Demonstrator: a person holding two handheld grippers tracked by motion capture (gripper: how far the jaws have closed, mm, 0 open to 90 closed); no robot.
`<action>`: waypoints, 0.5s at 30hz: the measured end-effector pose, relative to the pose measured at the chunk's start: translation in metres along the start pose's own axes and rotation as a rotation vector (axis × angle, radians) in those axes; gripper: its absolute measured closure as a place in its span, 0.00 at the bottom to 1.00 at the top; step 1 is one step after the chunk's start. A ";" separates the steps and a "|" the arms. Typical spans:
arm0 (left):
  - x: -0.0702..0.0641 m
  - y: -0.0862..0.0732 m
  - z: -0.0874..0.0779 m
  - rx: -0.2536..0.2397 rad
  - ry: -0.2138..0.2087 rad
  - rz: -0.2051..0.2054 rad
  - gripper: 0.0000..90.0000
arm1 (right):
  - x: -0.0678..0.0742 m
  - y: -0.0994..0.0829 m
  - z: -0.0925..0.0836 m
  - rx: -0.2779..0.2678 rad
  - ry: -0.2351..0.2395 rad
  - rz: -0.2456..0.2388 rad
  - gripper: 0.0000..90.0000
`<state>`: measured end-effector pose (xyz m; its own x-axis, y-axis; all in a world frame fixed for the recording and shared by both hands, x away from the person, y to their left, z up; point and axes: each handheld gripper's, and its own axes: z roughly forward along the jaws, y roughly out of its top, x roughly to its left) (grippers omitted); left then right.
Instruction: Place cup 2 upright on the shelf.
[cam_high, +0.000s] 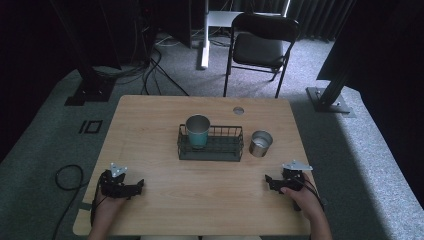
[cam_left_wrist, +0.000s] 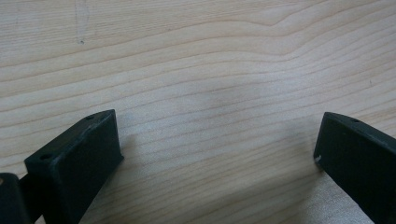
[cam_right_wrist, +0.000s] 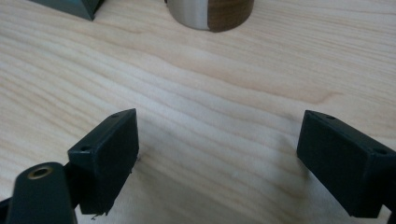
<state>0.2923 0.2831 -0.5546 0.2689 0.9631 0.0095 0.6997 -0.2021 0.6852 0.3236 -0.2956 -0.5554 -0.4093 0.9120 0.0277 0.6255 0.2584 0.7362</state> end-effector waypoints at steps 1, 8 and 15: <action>0.000 0.000 0.000 -0.002 0.000 -0.001 0.01 | 0.000 0.001 0.001 -0.002 -0.002 0.001 0.14; 0.000 0.000 0.000 0.000 0.000 0.000 0.01 | -0.001 0.009 0.005 -0.016 0.005 0.010 0.14; 0.000 0.000 0.000 0.000 0.000 0.000 0.01 | -0.003 0.020 0.010 -0.025 -0.010 0.004 0.14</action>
<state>0.2923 0.2831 -0.5546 0.2687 0.9632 0.0091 0.6997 -0.2017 0.6853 0.3435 -0.2898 -0.5478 -0.4004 0.9161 0.0238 0.6105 0.2472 0.7525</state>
